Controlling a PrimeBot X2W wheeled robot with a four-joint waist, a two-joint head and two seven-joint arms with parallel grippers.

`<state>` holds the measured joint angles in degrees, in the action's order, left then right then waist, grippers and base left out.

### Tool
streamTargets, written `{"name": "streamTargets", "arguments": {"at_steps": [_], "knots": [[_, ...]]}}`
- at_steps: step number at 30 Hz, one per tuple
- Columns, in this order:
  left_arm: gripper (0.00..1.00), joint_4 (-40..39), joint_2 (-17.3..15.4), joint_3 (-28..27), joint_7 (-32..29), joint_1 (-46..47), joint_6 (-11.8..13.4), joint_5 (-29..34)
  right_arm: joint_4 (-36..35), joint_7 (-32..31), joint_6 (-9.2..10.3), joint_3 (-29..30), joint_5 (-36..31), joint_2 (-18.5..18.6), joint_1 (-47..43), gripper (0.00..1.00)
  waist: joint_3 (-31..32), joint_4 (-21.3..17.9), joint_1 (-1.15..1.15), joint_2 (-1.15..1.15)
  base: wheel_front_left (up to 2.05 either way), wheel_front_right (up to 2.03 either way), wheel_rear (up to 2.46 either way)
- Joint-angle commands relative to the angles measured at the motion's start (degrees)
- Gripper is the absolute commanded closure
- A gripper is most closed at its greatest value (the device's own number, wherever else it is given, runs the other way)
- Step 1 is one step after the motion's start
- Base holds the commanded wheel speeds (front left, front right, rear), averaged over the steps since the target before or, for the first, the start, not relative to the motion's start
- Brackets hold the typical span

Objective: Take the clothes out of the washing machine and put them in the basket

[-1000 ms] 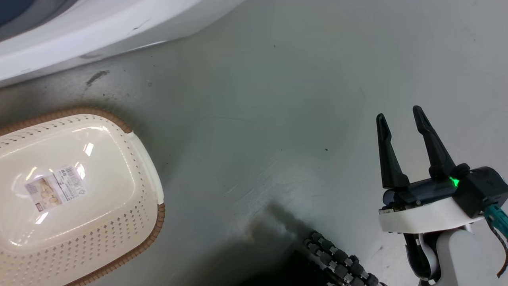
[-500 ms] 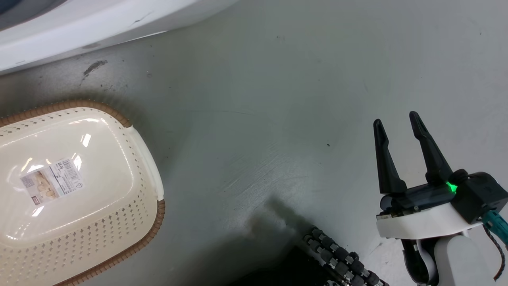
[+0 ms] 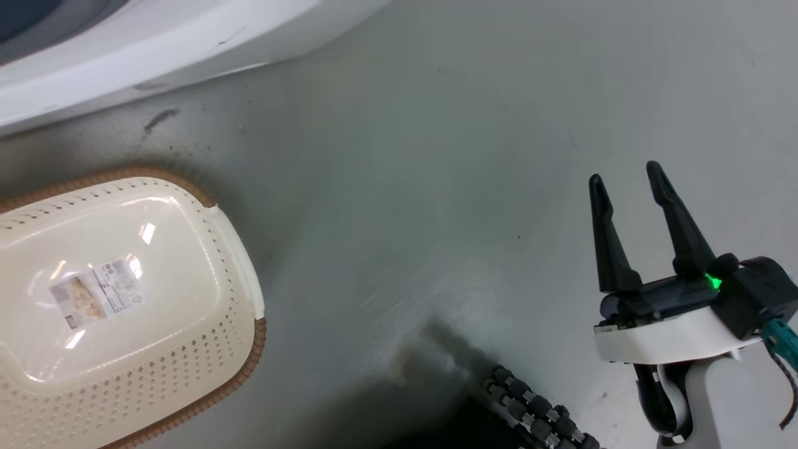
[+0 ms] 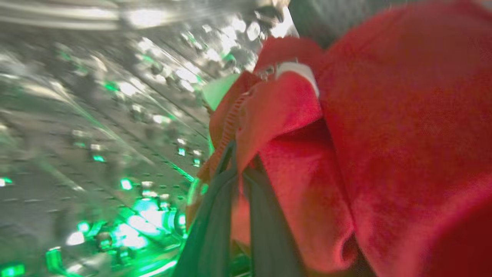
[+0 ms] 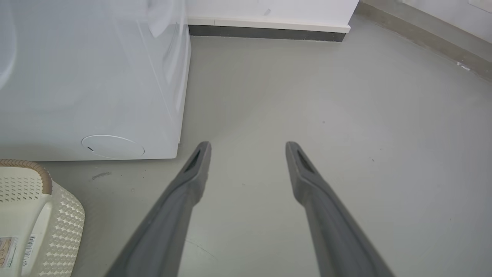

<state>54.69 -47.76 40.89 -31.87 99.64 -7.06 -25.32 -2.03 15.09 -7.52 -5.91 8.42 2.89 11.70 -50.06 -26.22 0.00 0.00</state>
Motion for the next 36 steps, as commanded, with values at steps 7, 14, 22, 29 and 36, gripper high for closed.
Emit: {"name": "streamTargets", "arguments": {"at_steps": [7,14,22,29,36], "knots": [[1.00,2.73,3.18,-0.28,7.81,-4.22,-0.07,-2.17,0.74,0.12,0.05,2.80,-2.41,-0.01,1.03,0.00,6.68,3.73,0.00,0.00,0.00,0.00,0.00],[1.00,4.62,8.03,0.16,15.57,-11.37,-0.21,-5.15,1.90,0.12,0.05,4.52,-4.91,0.01,0.04,0.00,12.52,7.75,0.00,0.00,0.00,0.00,0.00],[1.00,6.22,13.11,-0.09,26.39,-23.08,-0.31,-8.88,3.15,0.12,0.05,6.30,-6.90,0.03,-1.22,0.00,20.15,10.92,0.00,0.00,0.00,0.00,0.00],[1.00,5.99,16.60,-0.03,37.23,-32.16,0.11,-10.53,4.42,0.12,0.05,8.01,-8.42,0.02,-3.64,0.00,27.53,13.67,0.00,0.00,0.00,0.00,0.00],[1.00,4.80,19.56,0.55,44.49,-38.16,2.00,-10.21,5.26,0.12,0.05,8.83,-9.66,0.02,-5.60,0.00,33.06,16.29,0.00,0.00,0.00,0.00,0.00]]}}
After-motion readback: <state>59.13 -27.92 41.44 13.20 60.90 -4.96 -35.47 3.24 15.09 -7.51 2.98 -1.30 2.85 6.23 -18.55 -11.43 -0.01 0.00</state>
